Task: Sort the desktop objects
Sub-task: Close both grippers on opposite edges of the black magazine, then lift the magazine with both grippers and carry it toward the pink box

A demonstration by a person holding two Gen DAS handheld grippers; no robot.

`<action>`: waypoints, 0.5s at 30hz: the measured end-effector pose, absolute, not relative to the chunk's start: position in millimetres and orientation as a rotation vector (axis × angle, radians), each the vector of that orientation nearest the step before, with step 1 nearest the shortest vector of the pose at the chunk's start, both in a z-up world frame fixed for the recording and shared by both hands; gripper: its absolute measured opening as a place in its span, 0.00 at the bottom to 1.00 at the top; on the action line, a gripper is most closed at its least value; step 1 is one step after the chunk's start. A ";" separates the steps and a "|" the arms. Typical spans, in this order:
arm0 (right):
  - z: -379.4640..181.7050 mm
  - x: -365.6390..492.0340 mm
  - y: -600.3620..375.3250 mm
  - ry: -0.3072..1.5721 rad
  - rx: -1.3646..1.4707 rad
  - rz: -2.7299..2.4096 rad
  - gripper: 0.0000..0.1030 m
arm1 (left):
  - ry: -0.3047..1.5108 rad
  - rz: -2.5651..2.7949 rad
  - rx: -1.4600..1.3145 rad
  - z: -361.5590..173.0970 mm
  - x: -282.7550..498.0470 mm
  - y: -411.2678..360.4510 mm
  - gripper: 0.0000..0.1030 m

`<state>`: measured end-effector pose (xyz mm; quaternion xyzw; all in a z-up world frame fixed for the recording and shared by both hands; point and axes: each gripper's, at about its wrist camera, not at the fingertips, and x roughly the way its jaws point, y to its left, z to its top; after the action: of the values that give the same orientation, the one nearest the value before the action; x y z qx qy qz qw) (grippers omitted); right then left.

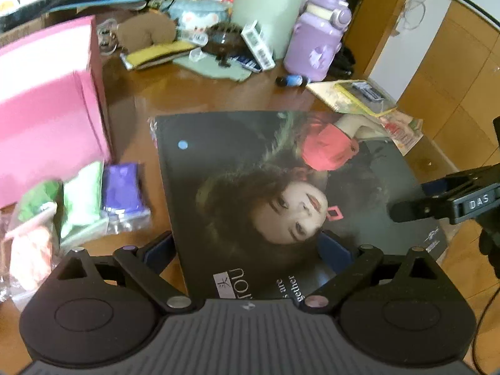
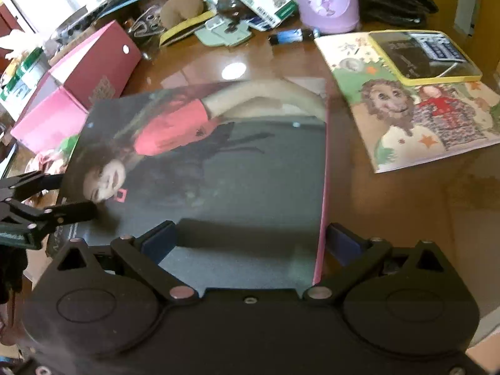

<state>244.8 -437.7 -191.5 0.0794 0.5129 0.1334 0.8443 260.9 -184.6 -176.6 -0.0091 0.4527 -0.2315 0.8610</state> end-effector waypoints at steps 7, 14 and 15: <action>-194.7 230.7 -436.2 1.036 0.146 0.317 1.00 | 0.925 -0.485 -0.052 -183.0 250.9 -171.1 0.95; -198.0 217.5 -440.2 1.003 0.133 0.368 1.00 | 0.895 -0.521 0.006 -183.5 232.7 -169.6 0.95; -197.8 218.8 -438.5 1.008 0.127 0.369 1.00 | 0.897 -0.526 0.006 -183.6 233.7 -171.7 0.95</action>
<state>218.8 -438.5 -197.8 0.0605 0.4797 0.1757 0.8575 233.7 -171.7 -183.6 0.0029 0.4287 -0.2514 0.8677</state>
